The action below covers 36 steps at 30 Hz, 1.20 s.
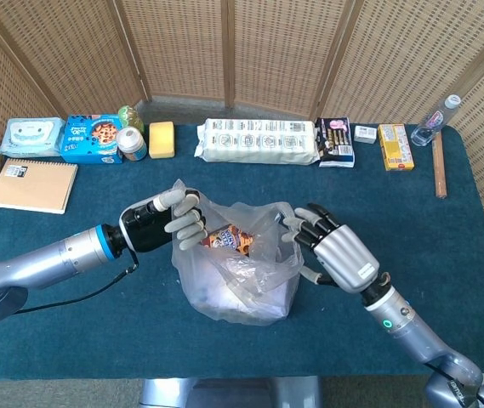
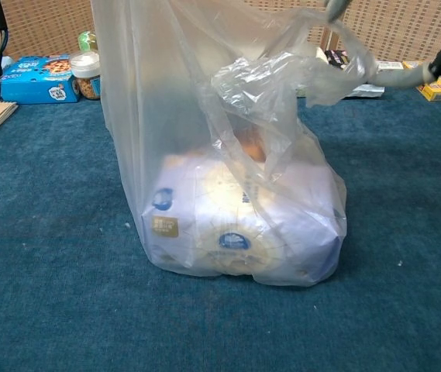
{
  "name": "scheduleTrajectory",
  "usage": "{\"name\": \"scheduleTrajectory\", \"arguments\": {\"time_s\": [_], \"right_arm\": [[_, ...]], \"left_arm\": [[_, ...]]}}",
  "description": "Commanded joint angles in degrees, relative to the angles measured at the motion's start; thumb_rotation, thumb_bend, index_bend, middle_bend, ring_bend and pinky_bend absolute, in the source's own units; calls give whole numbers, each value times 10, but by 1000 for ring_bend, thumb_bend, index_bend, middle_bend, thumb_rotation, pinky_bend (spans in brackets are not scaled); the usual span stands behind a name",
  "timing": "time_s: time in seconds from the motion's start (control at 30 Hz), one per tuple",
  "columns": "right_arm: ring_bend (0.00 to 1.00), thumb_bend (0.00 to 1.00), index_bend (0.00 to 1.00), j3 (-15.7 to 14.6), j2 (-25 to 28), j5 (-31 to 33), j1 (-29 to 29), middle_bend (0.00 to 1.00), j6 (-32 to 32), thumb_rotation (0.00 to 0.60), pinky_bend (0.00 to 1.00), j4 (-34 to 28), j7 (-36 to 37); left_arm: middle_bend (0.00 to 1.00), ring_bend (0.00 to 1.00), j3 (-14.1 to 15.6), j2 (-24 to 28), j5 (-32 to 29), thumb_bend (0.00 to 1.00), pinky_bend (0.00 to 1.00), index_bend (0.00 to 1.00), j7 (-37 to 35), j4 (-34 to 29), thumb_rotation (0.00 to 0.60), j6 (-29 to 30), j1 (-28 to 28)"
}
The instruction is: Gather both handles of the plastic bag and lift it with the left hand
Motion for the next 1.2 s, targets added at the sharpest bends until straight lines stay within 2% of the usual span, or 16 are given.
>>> {"name": "scheduleTrajectory", "arguments": {"time_s": [0.03,0.27,0.5,0.67,0.83,0.9,1.0,1.2], "right_arm": [[135,307,259,4,9,-3,-6,211,18,600,80,1,5],[130,314,246,-2,29,-21,-4,207,14,600,80,-15,-12],[122,314,246,-10,30,-24,5,206,-15,600,73,-13,-75],[120,314,246,-18,15,-22,6,206,-25,600,71,9,-91],[126,299,248,-13,-15,-28,12,210,-11,600,71,29,-81],[146,275,269,-11,-30,-32,14,231,-3,600,80,31,-78],[216,248,357,-7,-47,-34,14,301,12,600,126,33,-74],[388,231,622,-2,-76,-46,10,465,50,600,212,33,-60]], "left_arm": [[836,716,2,0,1,315,694,709,0,2,321,-1,-1],[837,716,4,-2,2,317,694,708,-2,4,320,2,-7],[836,716,1,-2,-2,316,694,708,-7,5,322,2,-8],[836,716,-3,-2,-4,316,695,708,-8,8,320,1,-8],[837,716,-5,-3,-7,316,694,708,-12,11,320,1,-7],[837,716,-5,-4,-8,316,694,708,-13,12,318,2,-8],[837,716,-4,-3,-6,317,694,709,-13,10,322,3,-8],[836,716,-2,-1,-2,316,695,708,-14,7,322,13,-9]]}}
